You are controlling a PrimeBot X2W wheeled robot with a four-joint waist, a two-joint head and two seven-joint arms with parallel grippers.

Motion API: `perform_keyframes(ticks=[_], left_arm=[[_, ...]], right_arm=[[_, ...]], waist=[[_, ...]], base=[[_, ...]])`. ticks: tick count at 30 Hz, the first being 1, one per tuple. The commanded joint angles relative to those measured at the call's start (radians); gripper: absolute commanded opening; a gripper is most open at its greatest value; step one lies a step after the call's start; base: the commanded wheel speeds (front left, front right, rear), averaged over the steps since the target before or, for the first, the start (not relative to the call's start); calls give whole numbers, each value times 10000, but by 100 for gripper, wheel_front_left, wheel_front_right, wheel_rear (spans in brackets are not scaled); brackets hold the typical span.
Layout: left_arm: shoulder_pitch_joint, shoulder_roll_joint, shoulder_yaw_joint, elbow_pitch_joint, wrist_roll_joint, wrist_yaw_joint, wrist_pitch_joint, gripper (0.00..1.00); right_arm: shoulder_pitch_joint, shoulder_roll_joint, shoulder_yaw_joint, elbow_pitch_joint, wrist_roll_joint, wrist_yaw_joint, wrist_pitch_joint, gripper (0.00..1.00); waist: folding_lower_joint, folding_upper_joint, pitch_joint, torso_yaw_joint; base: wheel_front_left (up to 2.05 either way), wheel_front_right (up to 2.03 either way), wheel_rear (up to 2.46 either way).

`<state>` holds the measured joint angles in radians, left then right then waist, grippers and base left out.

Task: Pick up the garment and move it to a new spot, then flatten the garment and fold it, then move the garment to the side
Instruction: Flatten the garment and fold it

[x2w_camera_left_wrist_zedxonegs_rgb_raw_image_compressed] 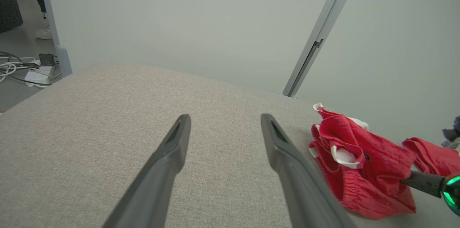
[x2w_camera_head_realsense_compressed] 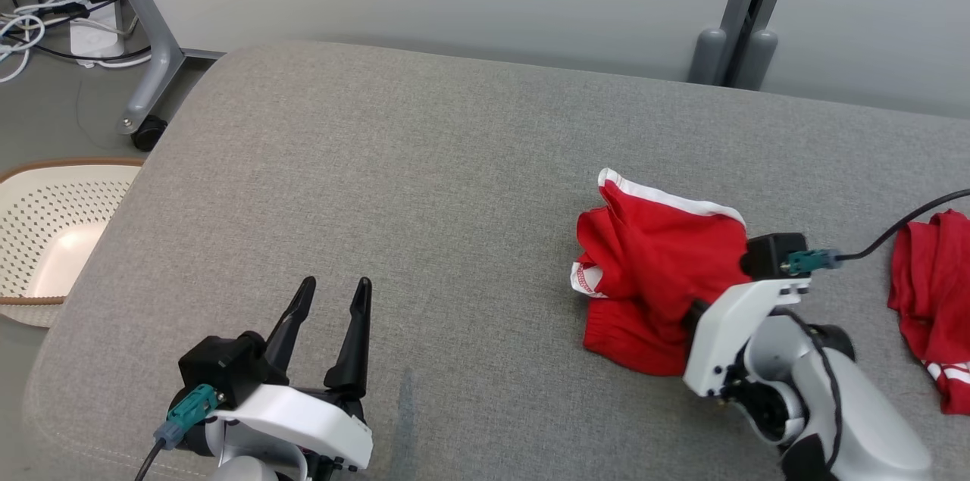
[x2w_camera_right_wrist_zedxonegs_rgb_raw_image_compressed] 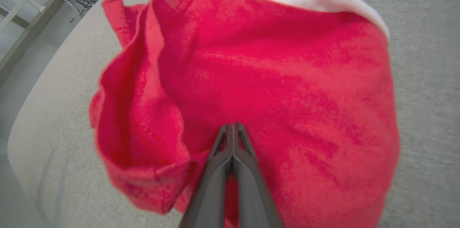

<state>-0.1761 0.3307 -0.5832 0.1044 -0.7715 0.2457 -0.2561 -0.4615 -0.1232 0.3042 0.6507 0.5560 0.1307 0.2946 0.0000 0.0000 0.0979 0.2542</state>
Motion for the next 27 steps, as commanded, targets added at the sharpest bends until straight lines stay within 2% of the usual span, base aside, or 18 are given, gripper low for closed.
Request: perform_keyframes(ticks=[1, 11, 16, 21, 22, 23, 25, 27], left_arm=[[-5, 13, 68, 25, -9, -65, -46, 100], [30, 82, 78, -7, 75, 31, -28, 100], [130, 218, 145, -92, 54, 123, 7, 100], [303, 326, 214, -234, 36, 252, 25, 100], [333, 365, 244, -269, 24, 276, 27, 100], [381, 405, 276, -303, 9, 300, 28, 100], [498, 498, 363, -364, -17, 354, 22, 100], [553, 594, 493, -445, -43, 397, 9, 100]], right_arm=[[208, 107, 400, -336, 431, 1, -97, 0], [616, 499, 2714, -2048, 1732, 1, 62, 0], [727, 105, 2889, -2858, 1729, 1, -286, 0], [1007, -581, 2353, -3870, 1468, 1, -665, 0], [1068, -696, 2158, -4083, 1351, 1, -801, 11], [1140, -783, 1931, -4314, 1234, 1, -938, 38], [1337, -939, 1416, -4750, 916, 1, -1278, 100], [1572, -971, 912, -5198, 690, 1, -1560, 100]], waist=[[0, 0, -9, 13], [0, 0, -202, -353], [0, 0, -457, -667], [0, 0, -741, -1051], [0, 0, -791, -1137], [0, 0, -836, -1226], [0, 0, -930, -1421], [0, 0, -1009, -1615]], base=[[0, 0, 0], [0, 0, 0], [0, 0, 0], [0, 0, 0], [0, 0, 0], [0, 0, 0], [0, 0, 0], [0, 0, 0]])
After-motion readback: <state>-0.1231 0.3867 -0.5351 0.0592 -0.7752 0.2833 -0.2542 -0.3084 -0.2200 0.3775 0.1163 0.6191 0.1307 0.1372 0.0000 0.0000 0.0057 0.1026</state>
